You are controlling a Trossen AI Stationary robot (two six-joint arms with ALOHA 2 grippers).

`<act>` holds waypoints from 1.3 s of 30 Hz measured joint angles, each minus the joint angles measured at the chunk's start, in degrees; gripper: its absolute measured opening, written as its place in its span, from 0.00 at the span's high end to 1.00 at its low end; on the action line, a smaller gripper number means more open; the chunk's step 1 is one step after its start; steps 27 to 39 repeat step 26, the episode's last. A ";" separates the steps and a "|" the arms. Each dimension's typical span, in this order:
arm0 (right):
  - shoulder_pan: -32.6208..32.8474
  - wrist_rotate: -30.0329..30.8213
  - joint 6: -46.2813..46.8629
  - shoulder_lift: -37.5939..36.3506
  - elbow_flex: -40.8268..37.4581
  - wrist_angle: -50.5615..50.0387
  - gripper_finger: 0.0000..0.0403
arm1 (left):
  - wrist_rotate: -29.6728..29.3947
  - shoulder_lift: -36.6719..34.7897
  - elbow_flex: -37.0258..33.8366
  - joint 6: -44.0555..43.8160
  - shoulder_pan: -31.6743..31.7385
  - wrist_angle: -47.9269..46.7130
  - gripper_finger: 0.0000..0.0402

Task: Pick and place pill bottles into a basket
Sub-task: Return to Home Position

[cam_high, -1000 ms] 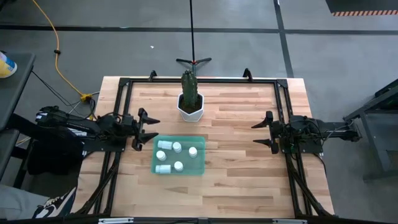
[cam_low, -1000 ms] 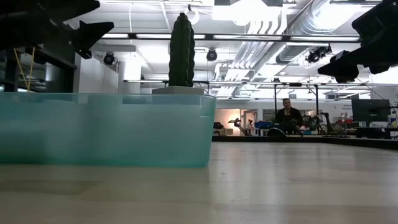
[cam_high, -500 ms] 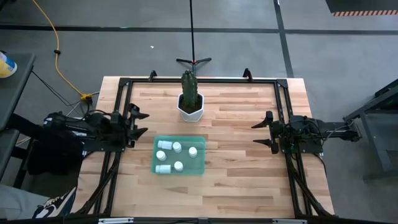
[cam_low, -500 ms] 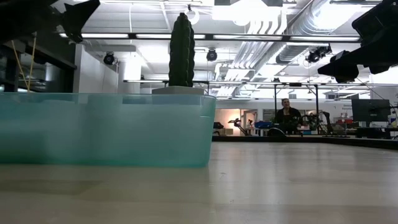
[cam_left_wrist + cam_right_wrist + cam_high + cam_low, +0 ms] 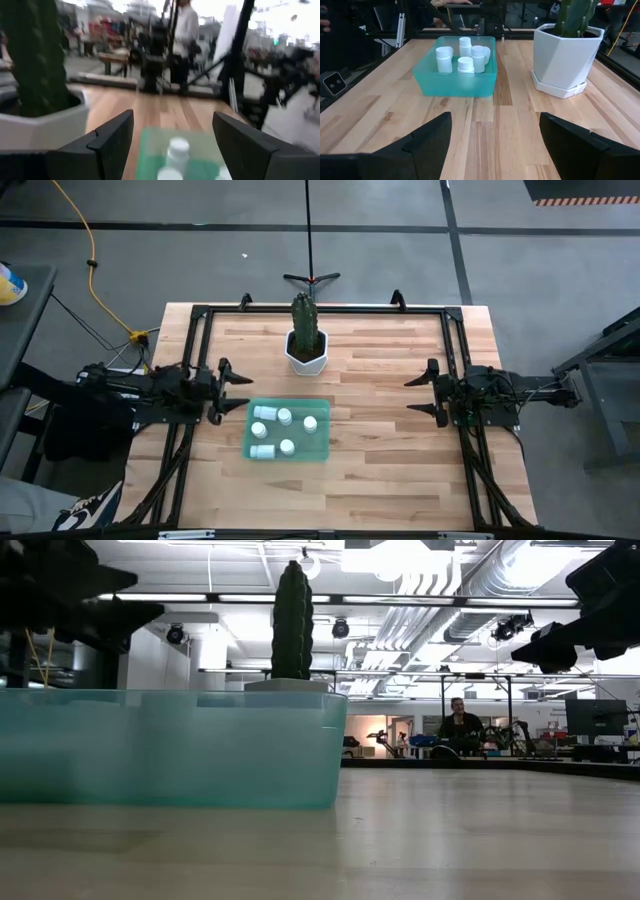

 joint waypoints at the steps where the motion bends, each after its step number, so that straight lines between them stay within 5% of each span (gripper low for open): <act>1: 0.00 -0.02 0.00 0.00 0.00 0.00 0.27 | 0.50 0.00 0.00 0.01 0.00 -1.45 0.24; 39: 0.00 0.00 0.00 0.00 0.00 -0.02 0.27 | 2.68 0.02 0.22 0.18 0.00 -5.48 0.24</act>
